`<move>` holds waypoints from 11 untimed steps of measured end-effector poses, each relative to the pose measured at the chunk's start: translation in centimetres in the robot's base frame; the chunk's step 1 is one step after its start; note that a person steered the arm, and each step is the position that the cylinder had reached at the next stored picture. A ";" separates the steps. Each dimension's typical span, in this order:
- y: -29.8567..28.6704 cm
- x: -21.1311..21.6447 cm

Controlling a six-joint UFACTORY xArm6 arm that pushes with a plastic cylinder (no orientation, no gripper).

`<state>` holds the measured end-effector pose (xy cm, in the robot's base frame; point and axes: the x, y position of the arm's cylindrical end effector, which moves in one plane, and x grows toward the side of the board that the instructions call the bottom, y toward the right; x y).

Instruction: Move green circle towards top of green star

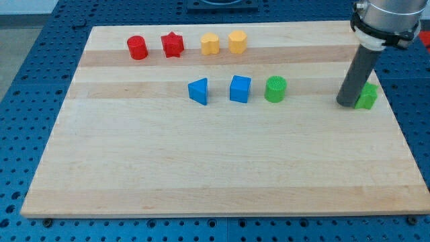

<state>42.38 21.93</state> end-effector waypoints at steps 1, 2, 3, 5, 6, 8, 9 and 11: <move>0.0 -0.3; -0.1 -0.3; -1.1 -0.1; -3.5 1.0; -6.8 1.7; -11.6 1.1; -11.7 0.2; -13.1 -1.0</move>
<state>41.43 8.82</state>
